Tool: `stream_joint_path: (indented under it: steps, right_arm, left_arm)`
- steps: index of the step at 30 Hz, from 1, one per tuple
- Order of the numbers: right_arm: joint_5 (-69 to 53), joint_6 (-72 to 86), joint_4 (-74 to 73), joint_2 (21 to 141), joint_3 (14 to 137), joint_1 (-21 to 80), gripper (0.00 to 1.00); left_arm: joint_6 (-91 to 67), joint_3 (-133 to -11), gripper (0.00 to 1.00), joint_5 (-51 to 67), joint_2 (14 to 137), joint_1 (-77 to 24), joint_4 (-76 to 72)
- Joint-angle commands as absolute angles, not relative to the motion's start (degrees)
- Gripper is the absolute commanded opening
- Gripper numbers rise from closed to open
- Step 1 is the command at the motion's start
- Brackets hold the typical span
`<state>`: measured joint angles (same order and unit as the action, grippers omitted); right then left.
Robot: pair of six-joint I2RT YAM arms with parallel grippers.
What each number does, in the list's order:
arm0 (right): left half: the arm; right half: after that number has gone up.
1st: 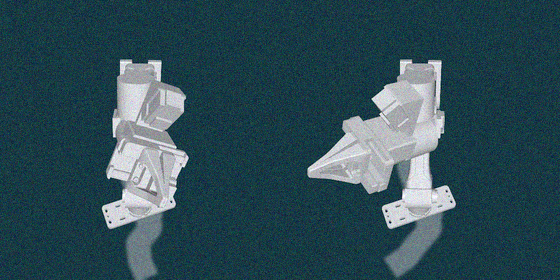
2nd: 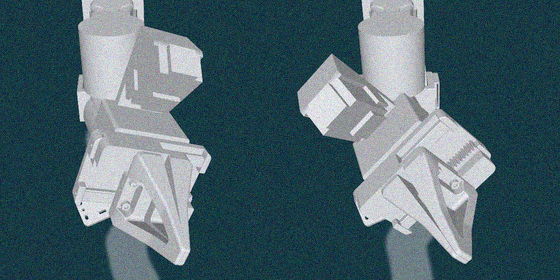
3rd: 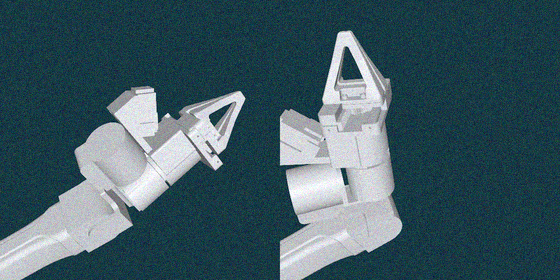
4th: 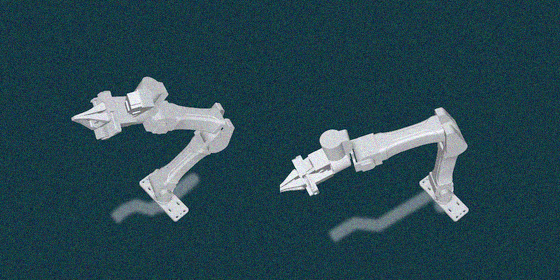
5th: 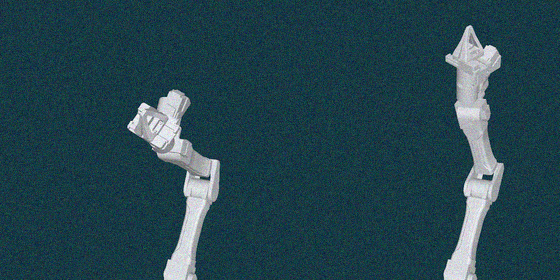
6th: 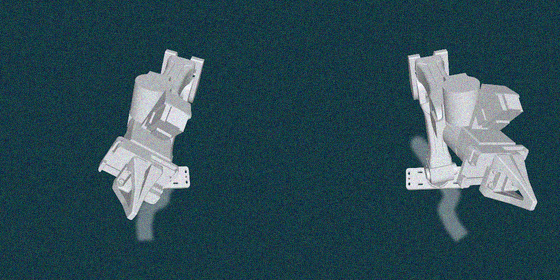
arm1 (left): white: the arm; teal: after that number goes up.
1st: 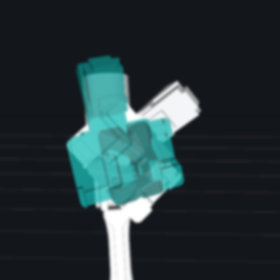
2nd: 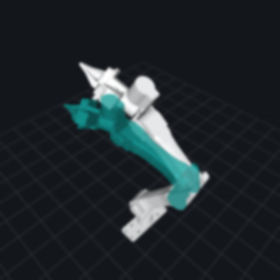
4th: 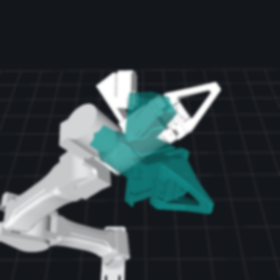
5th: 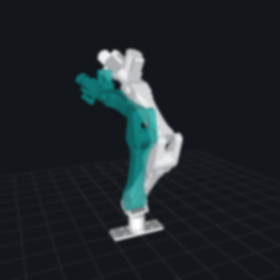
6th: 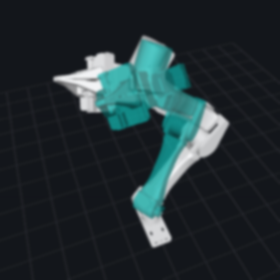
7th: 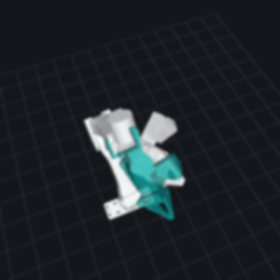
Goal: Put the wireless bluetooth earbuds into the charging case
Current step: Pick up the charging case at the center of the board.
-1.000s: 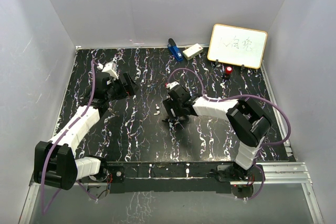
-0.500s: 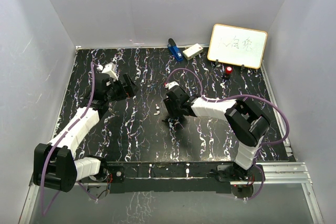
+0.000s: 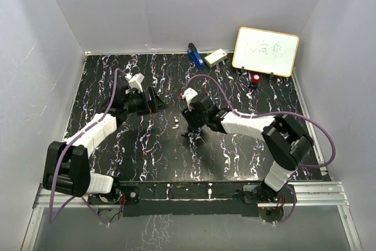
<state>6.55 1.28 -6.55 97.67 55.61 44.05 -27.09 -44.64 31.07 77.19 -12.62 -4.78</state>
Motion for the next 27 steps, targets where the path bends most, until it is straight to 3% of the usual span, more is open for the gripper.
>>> stream_joint_path:
  steps: [1,4,15,24,27]
  right_arm:
    - [-3.9,-7.5,5.1,91.8,57.1,41.0,0.04]
    - [-9.8,-10.0,8.8,90.3,56.7,39.0,0.00]
    - [-24.0,-14.4,12.1,91.6,57.8,36.3,0.00]
    - [-26.9,-14.7,12.7,92.8,58.5,36.3,0.00]
    - [-25.7,-11.3,12.7,93.5,59.4,36.3,0.00]
  left_arm:
    - [-27.9,-46.3,0.90,35.9,75.5,-13.0,-6.9]
    - [-28.6,-46.0,0.89,35.9,75.2,-13.0,-7.3]
    - [-35.7,-43.1,0.82,37.3,76.8,-14.5,-15.2]
    - [-39.4,-43.1,0.64,36.3,80.8,-16.9,-19.6]
    - [-42.7,-41.2,0.64,32.6,80.4,-17.9,-22.2]
